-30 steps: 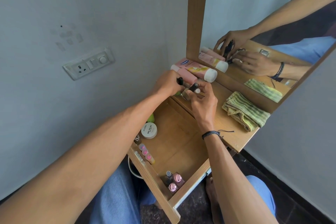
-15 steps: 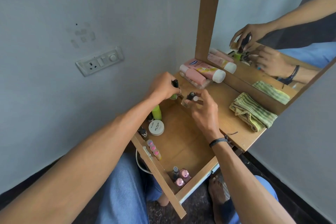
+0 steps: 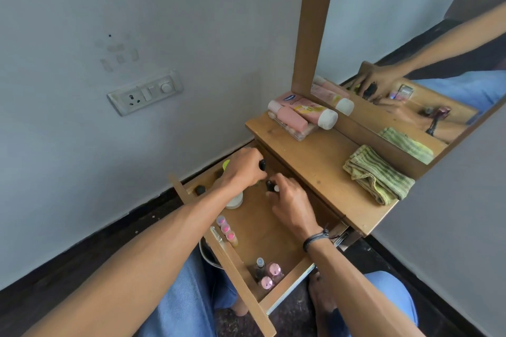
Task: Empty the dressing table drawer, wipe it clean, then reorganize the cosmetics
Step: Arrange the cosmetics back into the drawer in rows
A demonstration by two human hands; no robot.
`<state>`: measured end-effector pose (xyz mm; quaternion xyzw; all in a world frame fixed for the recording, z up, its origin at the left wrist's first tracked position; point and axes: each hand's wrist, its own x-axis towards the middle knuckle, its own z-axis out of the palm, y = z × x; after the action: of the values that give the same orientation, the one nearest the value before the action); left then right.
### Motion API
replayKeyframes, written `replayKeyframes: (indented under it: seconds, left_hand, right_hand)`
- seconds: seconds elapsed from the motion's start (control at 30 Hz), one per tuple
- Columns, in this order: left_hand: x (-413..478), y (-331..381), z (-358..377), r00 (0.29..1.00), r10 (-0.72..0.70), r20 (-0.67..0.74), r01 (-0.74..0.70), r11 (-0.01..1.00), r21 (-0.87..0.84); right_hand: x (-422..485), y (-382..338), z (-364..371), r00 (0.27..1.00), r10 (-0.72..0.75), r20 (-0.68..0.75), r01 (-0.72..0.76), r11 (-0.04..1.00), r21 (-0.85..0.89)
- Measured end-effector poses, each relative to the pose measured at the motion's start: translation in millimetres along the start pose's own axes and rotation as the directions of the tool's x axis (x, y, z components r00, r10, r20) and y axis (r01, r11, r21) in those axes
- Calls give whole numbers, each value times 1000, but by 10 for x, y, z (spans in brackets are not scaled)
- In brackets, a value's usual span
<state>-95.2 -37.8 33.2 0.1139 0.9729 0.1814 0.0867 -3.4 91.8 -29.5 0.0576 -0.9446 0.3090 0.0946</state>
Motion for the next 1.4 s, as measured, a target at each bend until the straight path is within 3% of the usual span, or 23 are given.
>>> replayKeyframes:
  seconds: [0.17,0.43,1.17,1.4]
  left_hand:
    - [69,6,171,1000,-18,-15,19,999,26]
    - [258,36,309,999,-32,-7,32,996,84]
    - [278,1,59,992,31,124,-49,988,146]
    - [277,-142,-68,993,86,81,-97,986,139]
  right_hand:
    - [149,28,56,988,150,28,-152,977,147]
    - [194,94,173,981,192,29,-193,952,239]
    - [159,92,142,949,313,47,-310,890,334]
    - [134,85,104,951,309,7,-298,911,286]
